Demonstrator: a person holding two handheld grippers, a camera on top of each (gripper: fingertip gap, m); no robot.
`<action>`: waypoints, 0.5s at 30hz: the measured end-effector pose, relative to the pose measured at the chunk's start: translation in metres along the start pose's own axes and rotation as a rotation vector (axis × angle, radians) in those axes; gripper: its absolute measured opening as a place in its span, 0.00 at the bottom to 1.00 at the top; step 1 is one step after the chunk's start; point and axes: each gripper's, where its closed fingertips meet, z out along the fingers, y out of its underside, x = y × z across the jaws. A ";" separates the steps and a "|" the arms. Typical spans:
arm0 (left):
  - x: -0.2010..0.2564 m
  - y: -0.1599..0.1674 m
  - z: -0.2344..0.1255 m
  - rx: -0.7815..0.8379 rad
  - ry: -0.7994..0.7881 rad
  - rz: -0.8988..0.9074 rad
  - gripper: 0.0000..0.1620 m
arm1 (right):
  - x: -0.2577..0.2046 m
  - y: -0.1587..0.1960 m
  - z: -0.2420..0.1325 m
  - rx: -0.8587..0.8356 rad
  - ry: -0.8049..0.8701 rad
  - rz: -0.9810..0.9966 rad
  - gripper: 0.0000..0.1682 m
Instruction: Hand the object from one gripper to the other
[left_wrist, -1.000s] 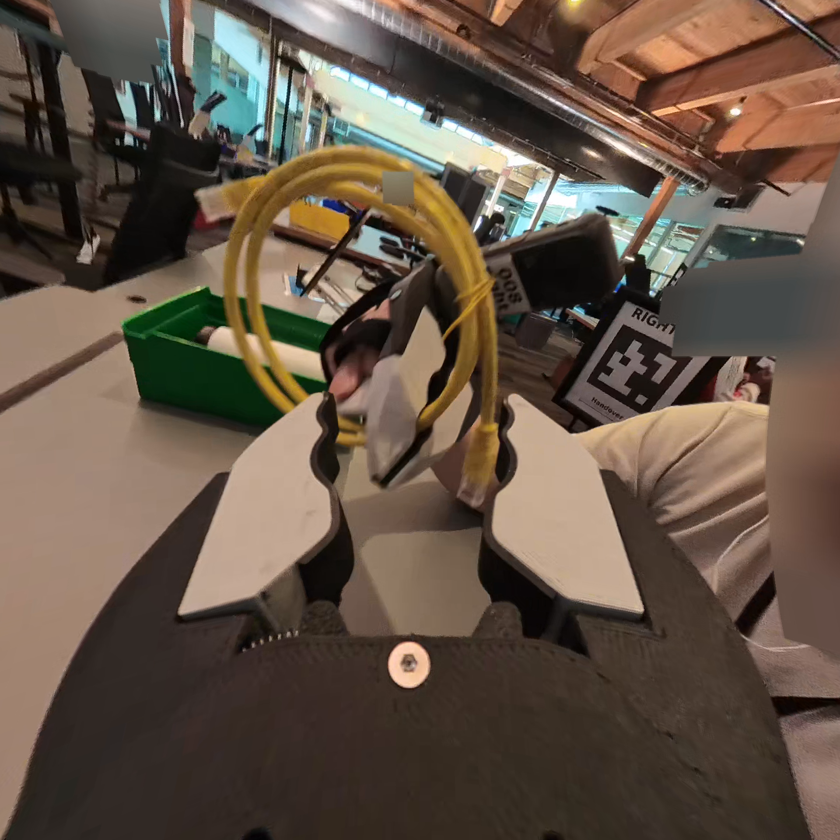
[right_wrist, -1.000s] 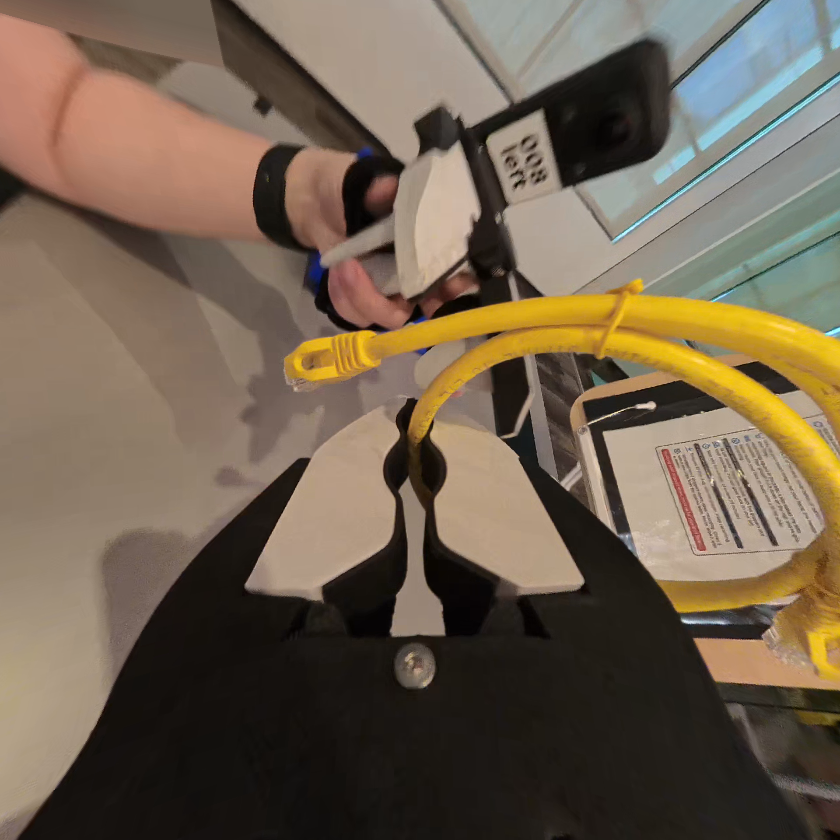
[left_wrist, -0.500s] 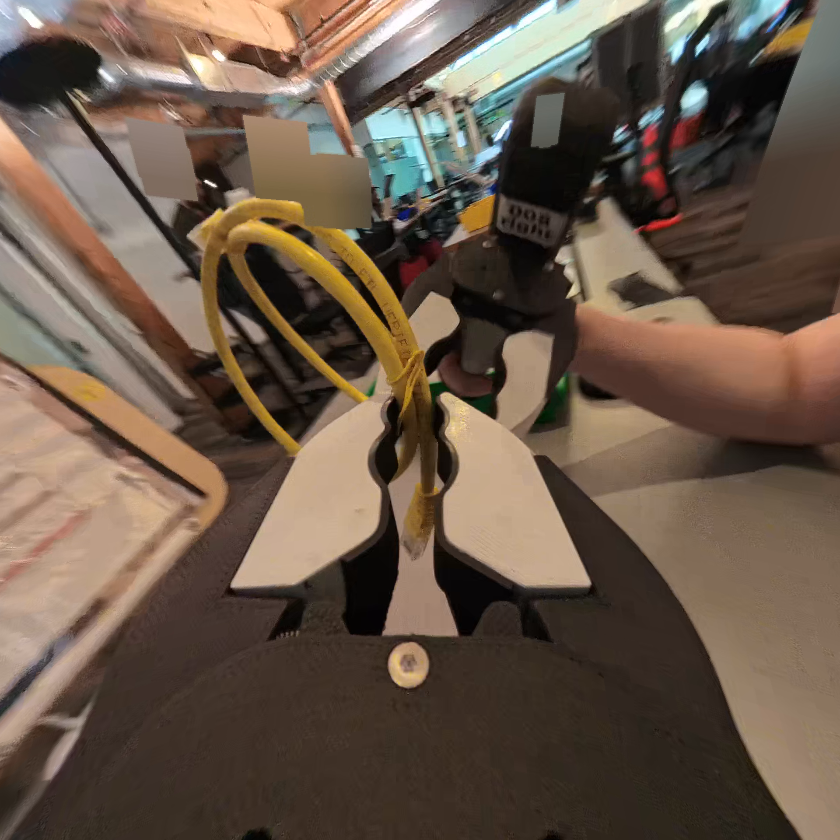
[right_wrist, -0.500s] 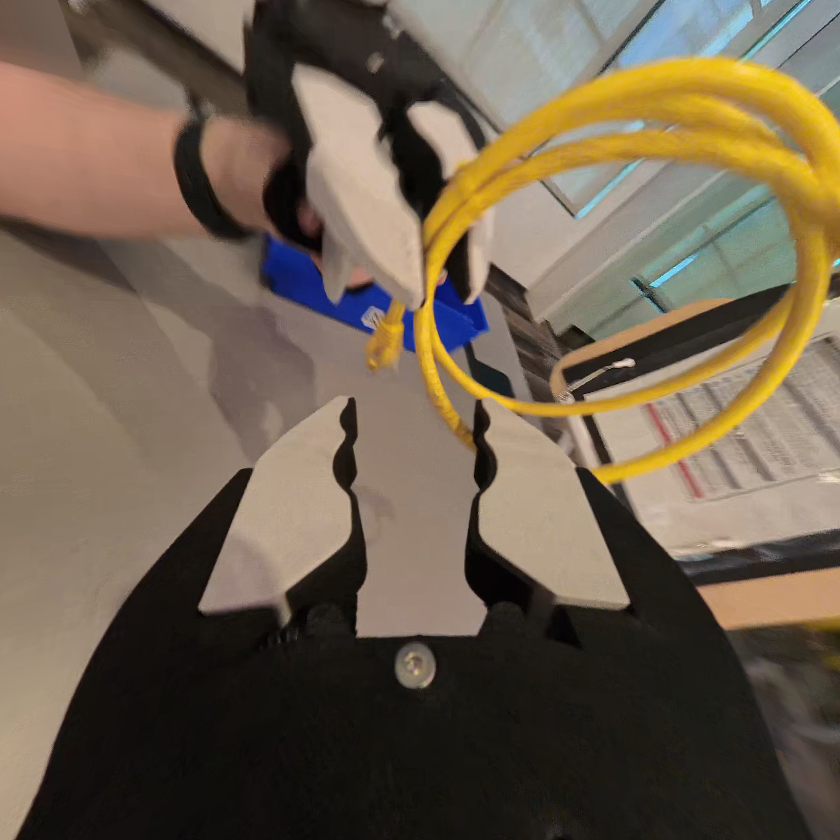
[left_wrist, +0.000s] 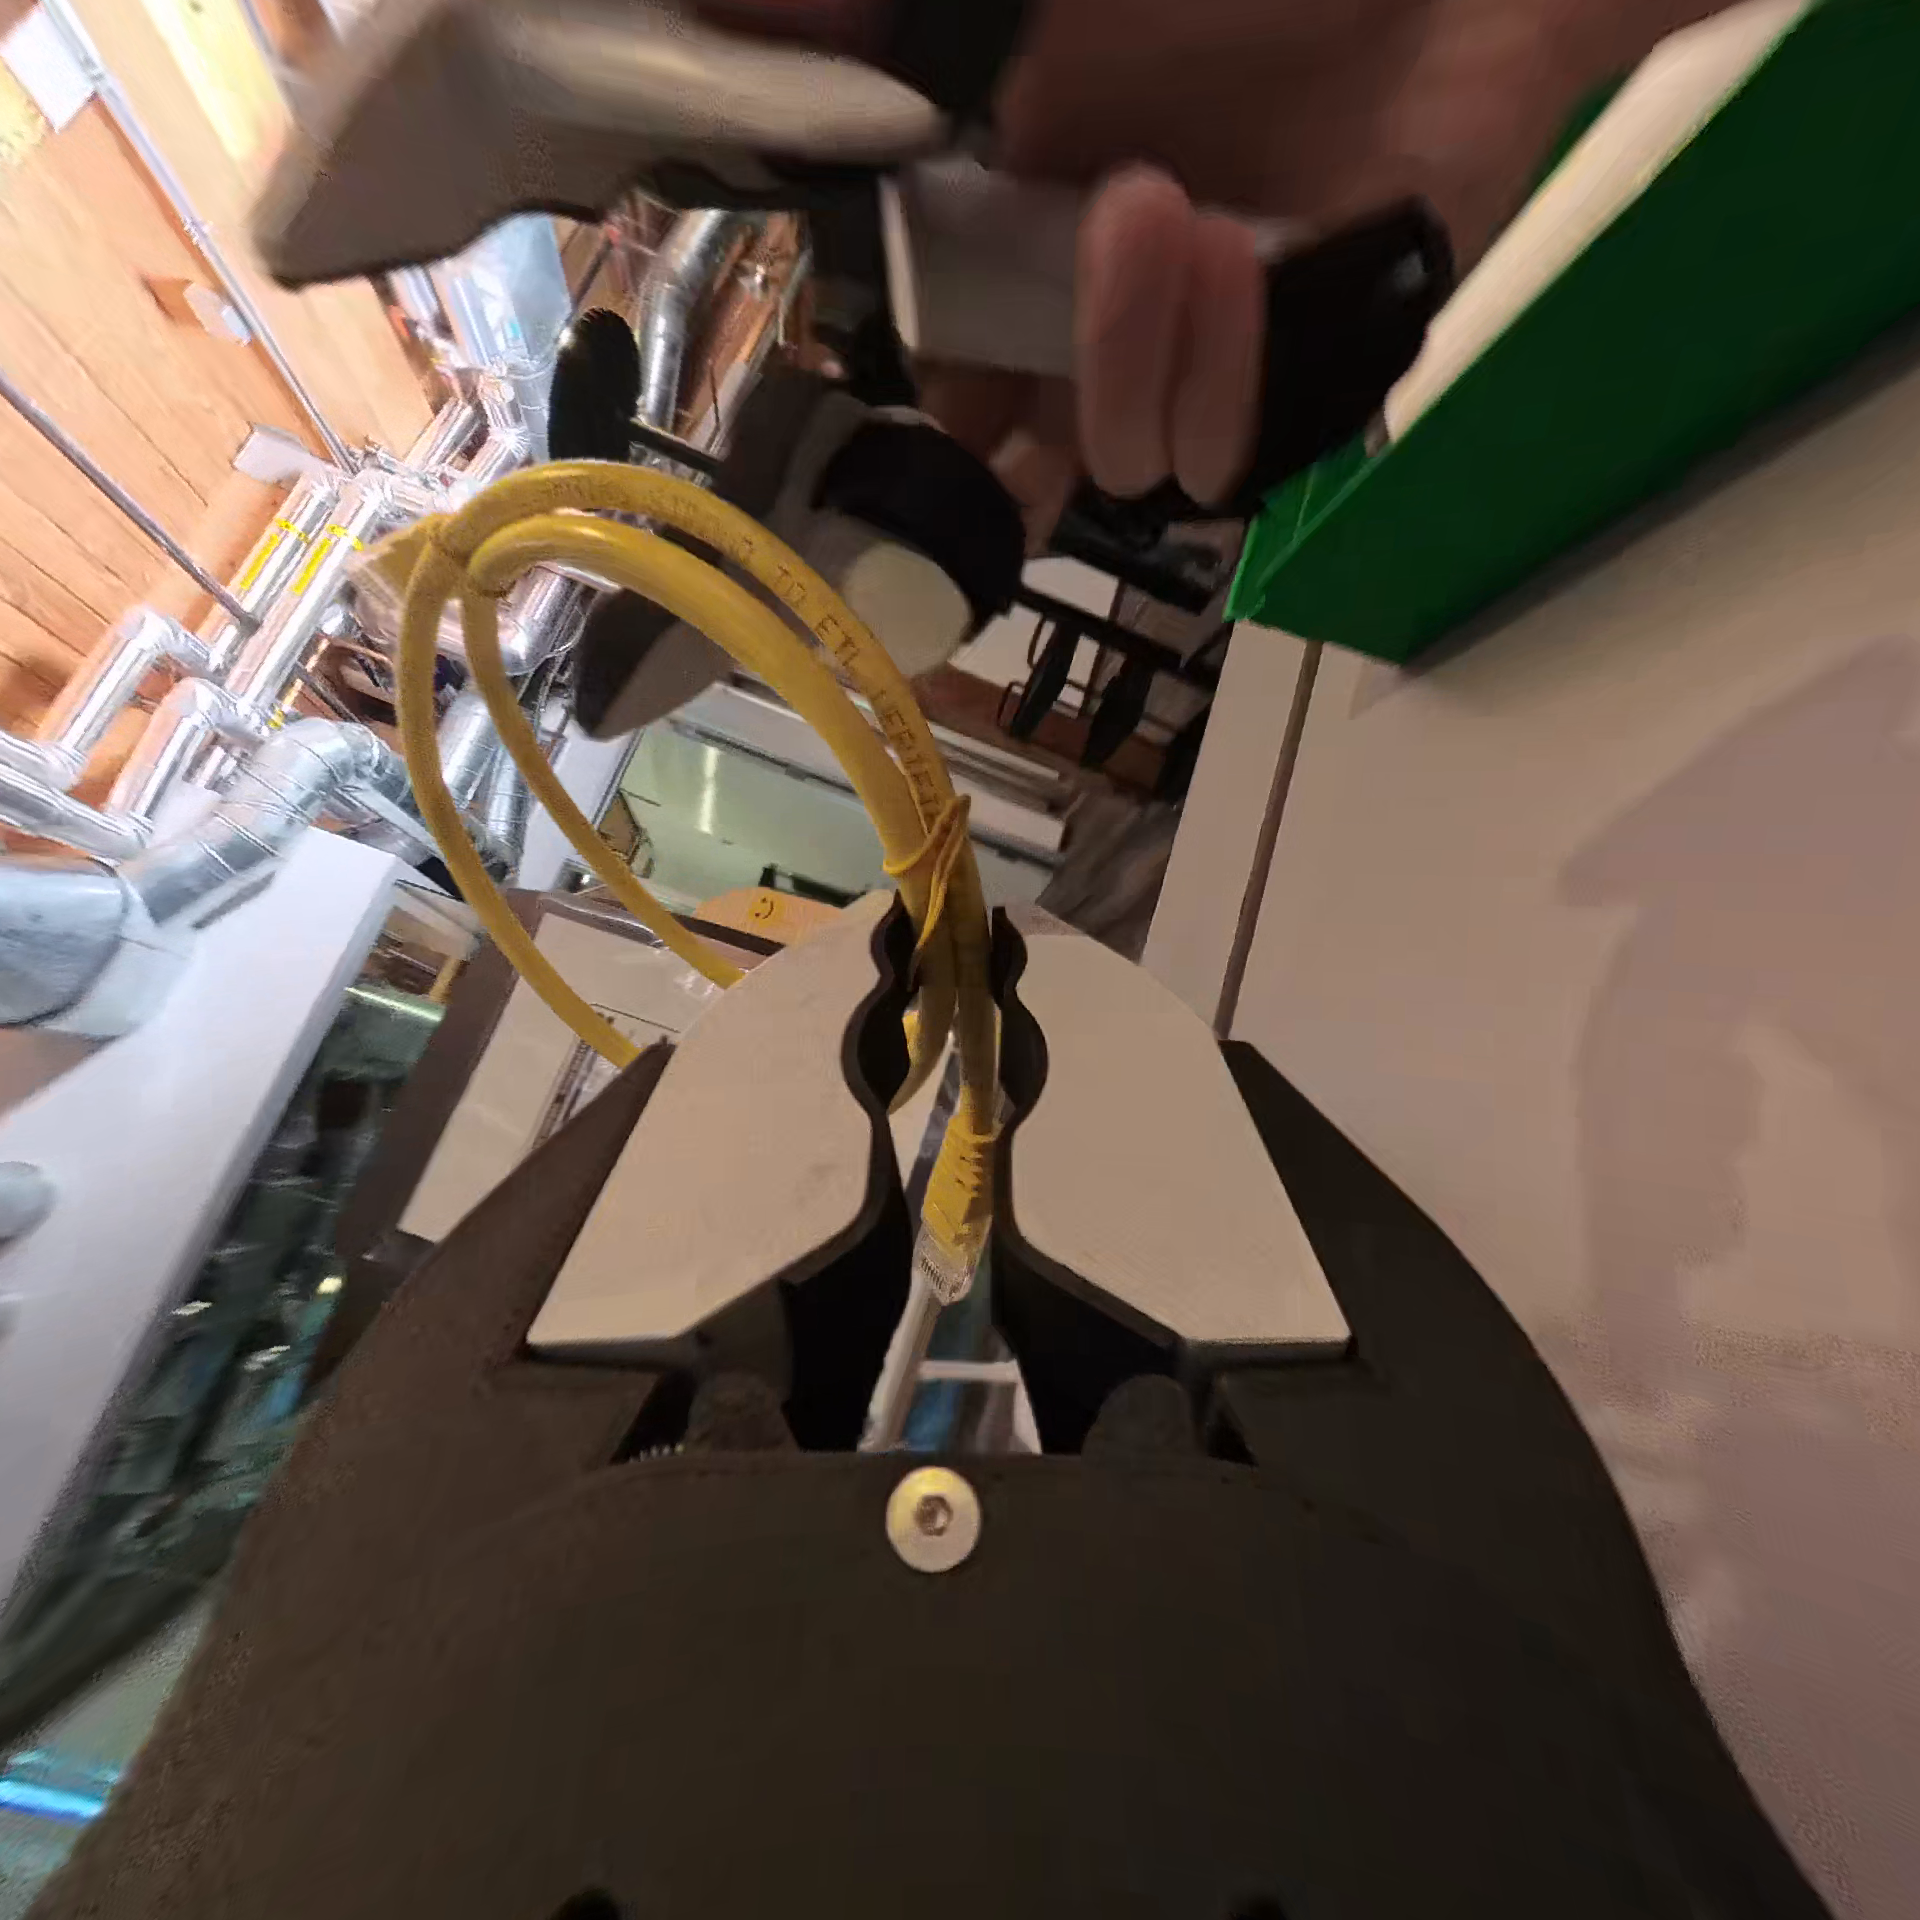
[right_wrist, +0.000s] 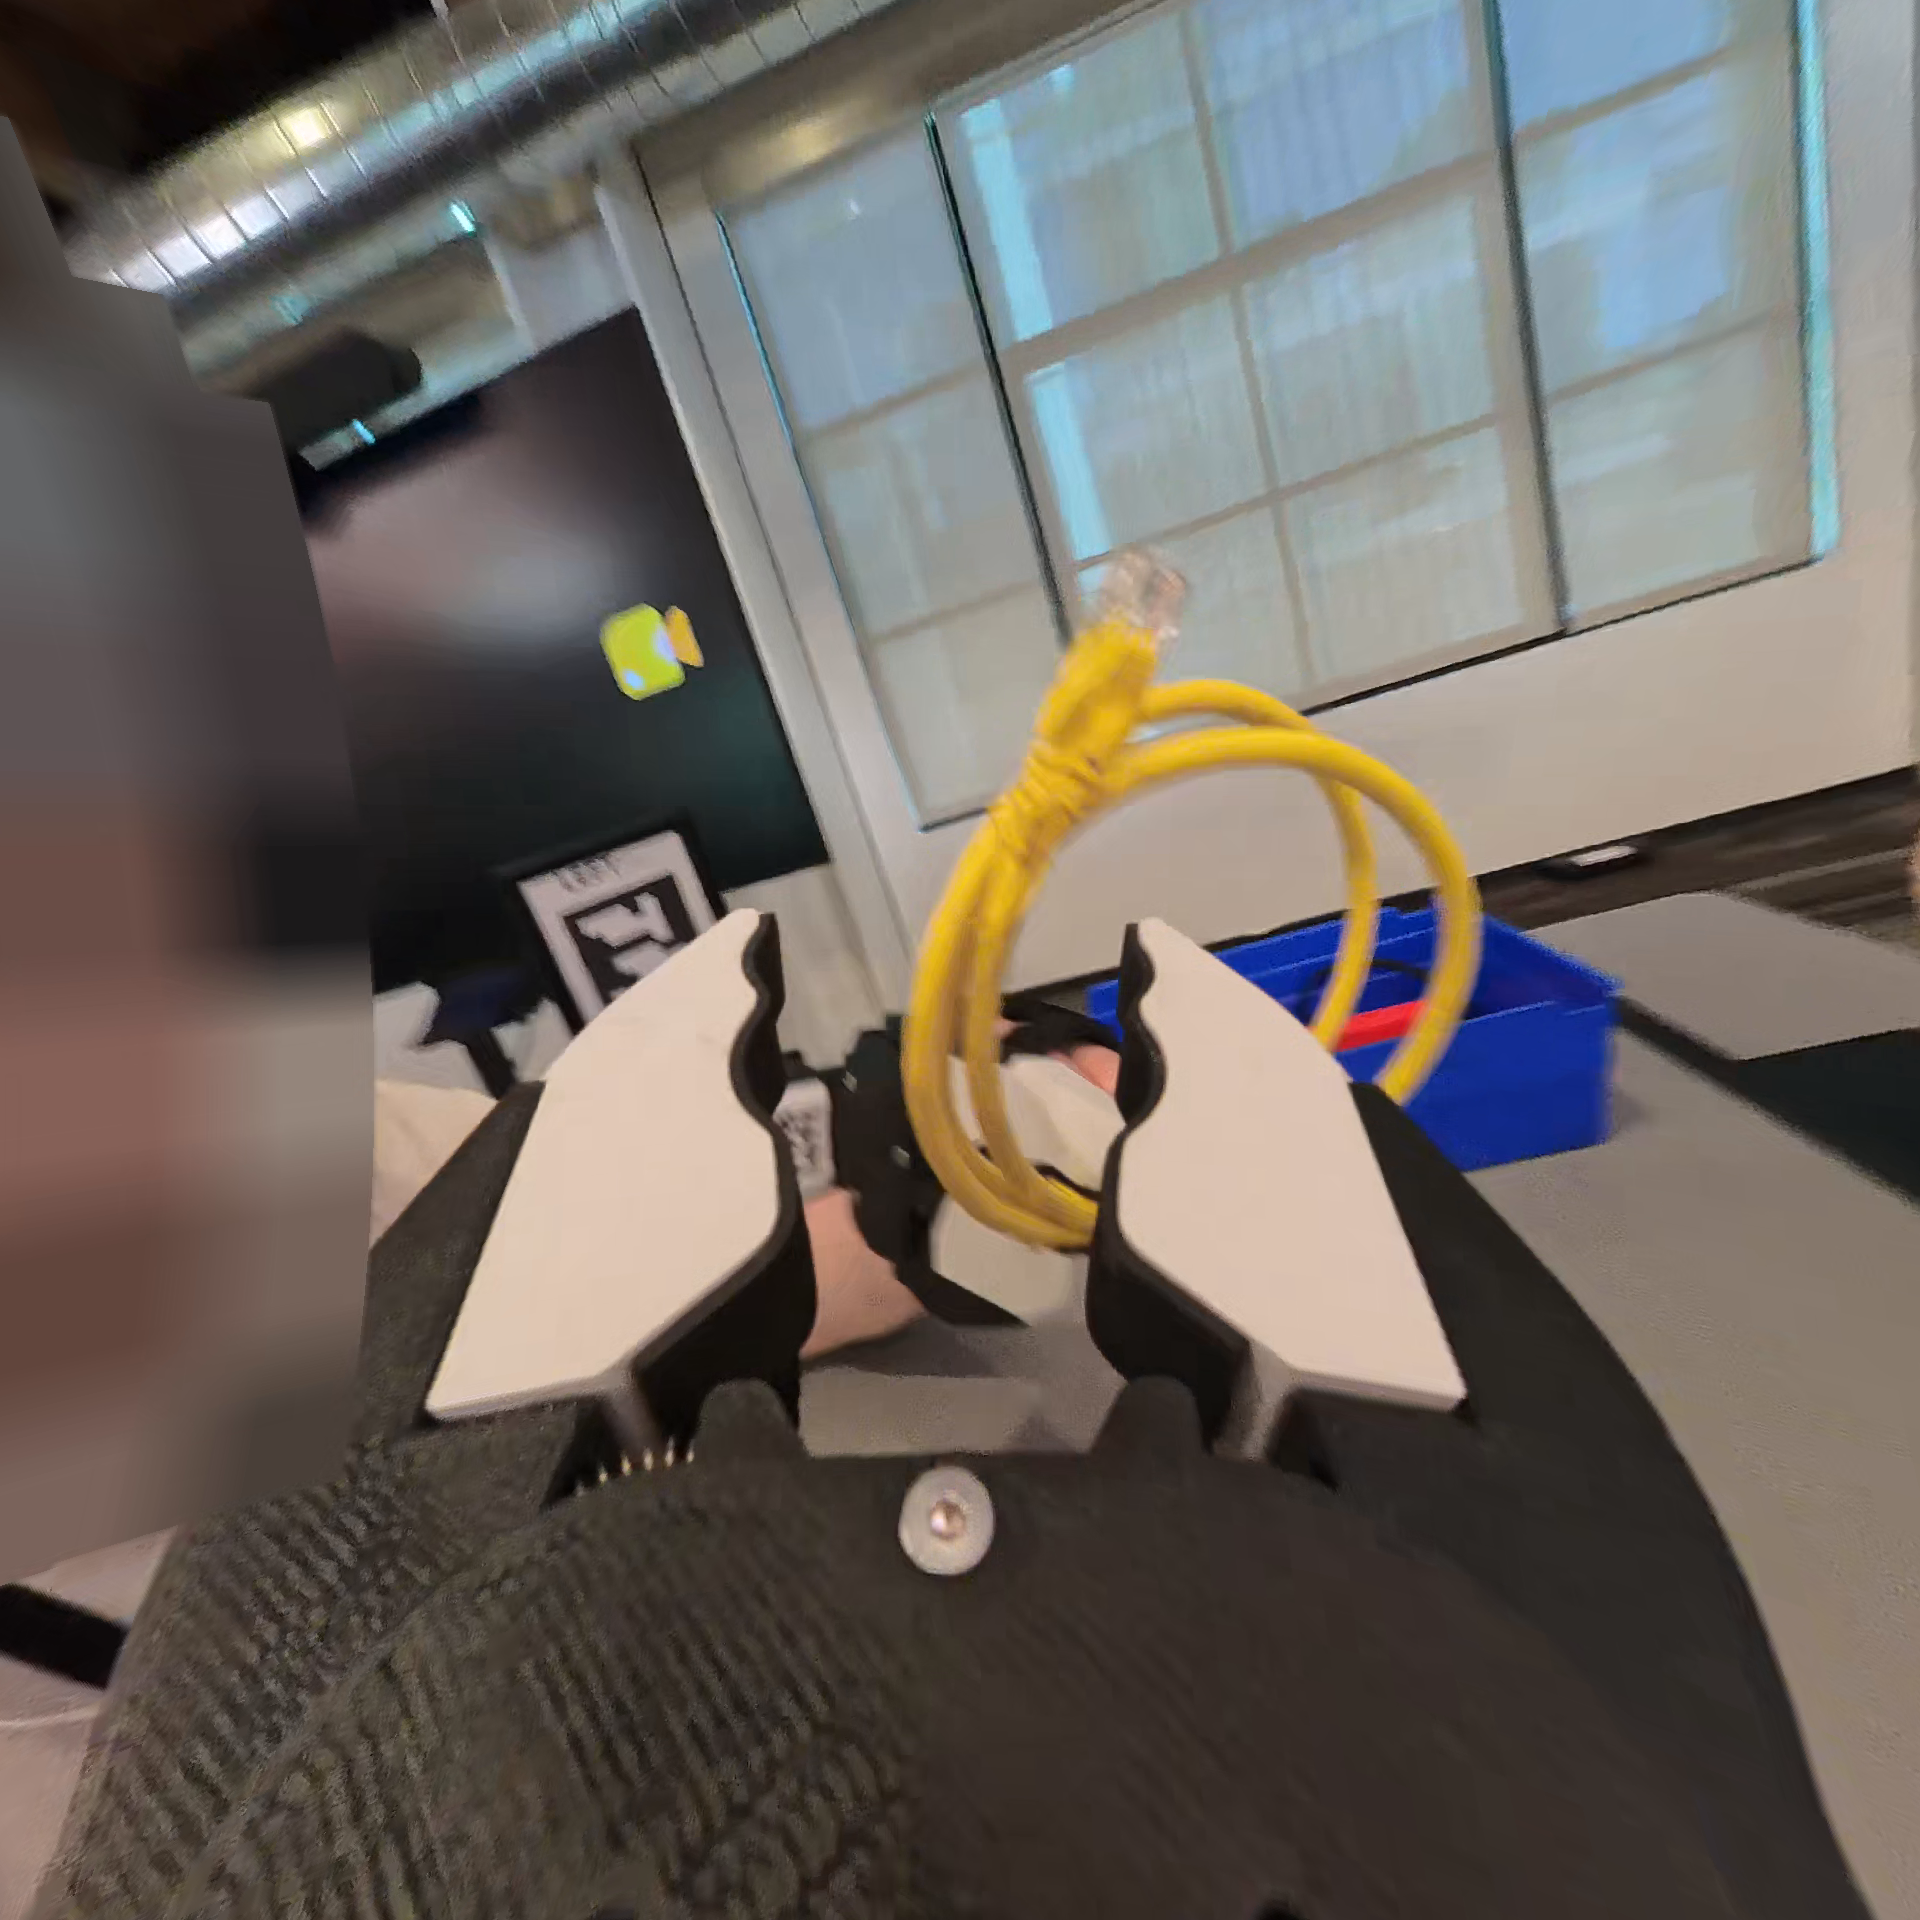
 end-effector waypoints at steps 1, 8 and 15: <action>0.004 0.003 0.001 -0.019 -0.004 0.058 0.07 | 0.000 0.000 0.001 0.003 -0.006 0.056 0.37; 0.025 0.022 0.011 -0.159 0.201 -0.256 0.44 | 0.020 0.025 -0.005 -0.214 0.121 -0.044 0.05; -0.015 -0.012 -0.013 0.109 0.398 -0.887 0.35 | 0.011 0.025 -0.006 -0.332 0.285 -0.875 0.05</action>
